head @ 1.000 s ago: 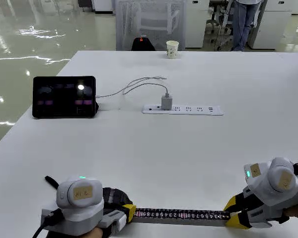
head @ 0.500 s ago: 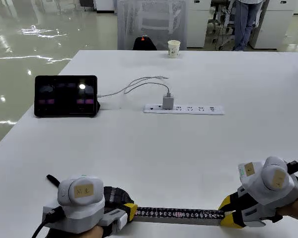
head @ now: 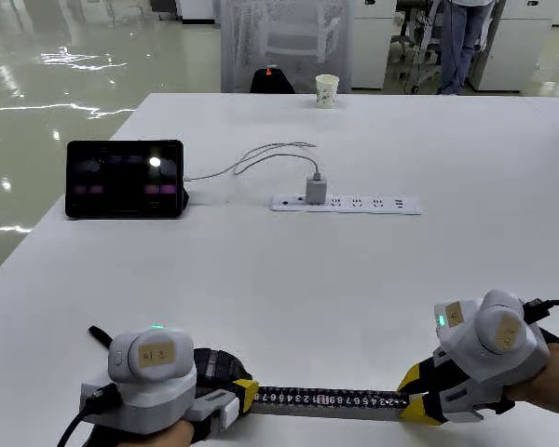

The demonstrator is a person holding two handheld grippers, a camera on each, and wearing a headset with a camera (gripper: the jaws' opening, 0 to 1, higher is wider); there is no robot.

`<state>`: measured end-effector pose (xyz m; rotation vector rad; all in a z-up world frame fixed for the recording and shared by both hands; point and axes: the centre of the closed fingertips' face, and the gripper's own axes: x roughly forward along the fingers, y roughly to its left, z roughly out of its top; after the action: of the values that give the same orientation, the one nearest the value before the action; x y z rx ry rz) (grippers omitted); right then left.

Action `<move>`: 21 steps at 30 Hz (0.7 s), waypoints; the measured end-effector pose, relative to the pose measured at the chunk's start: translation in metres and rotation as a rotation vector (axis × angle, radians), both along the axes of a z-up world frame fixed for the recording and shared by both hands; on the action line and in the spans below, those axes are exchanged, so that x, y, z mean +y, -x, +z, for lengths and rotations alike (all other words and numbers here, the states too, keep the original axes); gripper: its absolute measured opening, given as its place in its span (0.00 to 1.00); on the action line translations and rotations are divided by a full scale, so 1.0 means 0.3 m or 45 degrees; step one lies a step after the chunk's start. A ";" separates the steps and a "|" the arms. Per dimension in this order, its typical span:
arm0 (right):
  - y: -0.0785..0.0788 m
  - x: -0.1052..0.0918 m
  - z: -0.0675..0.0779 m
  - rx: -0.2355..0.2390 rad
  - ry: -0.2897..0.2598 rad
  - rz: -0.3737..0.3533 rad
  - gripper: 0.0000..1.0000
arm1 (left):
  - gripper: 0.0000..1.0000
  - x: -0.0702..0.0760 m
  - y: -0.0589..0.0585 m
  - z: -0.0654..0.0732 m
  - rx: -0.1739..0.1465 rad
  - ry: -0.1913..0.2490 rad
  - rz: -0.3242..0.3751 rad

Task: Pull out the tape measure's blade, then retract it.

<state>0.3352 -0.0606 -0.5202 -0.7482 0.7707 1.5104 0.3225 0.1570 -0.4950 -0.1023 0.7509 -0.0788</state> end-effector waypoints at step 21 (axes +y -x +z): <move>0.003 0.049 -0.001 0.002 -0.009 0.007 0.10 | 0.56 0.001 -0.001 -0.002 0.003 0.004 -0.007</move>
<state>0.3344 -0.0458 -0.5205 -0.7445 0.7649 1.5177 0.3227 0.1572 -0.4958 -0.1034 0.7536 -0.0851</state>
